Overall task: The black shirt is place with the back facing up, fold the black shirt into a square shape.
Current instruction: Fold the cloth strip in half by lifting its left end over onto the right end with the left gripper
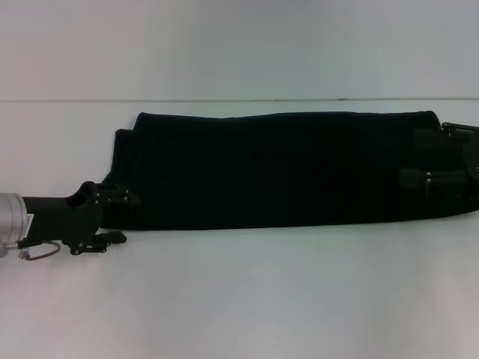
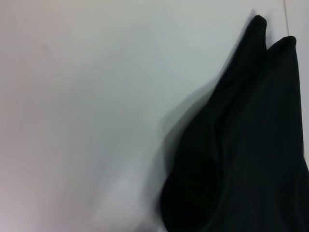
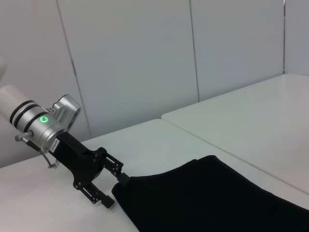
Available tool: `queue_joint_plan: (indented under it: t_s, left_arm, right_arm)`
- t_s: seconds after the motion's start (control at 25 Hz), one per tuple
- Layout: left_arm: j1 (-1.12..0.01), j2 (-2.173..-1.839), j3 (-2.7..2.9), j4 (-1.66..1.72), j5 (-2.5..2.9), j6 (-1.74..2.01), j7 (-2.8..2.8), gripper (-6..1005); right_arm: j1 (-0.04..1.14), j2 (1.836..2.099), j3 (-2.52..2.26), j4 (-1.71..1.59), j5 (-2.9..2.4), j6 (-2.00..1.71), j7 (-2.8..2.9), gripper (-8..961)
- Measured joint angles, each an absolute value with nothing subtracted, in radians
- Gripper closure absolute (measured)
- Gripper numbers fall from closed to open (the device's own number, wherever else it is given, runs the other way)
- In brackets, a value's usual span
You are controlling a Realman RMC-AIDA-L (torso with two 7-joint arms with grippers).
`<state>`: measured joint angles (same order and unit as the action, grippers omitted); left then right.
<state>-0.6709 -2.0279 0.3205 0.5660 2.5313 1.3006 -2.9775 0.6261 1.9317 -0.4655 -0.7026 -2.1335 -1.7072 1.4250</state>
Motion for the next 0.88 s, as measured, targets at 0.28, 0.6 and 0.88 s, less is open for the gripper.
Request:
queue_joint_plan:
  t_s: [0.28,0.6,0.88]
  left_arm:
    - [-0.669,-2.029,0.321,0.568,2.535,1.288,-2.977,260]
    - [-0.661,-2.030,0.320,0.568,2.531,1.276,-2.972,261]
    - [-0.659,-2.031,0.313,0.568,2.531,1.268,-2.969,261]
  right_arm:
    - [0.626,1.931,-0.465,-0.703,-2.132,-1.704,1.425,13]
    - [0.626,1.932,-0.465,-0.703,-2.132,-1.700,1.425,12]
    - [0.628,1.933,-0.464,-0.703,-2.132,-1.700,1.424,12]
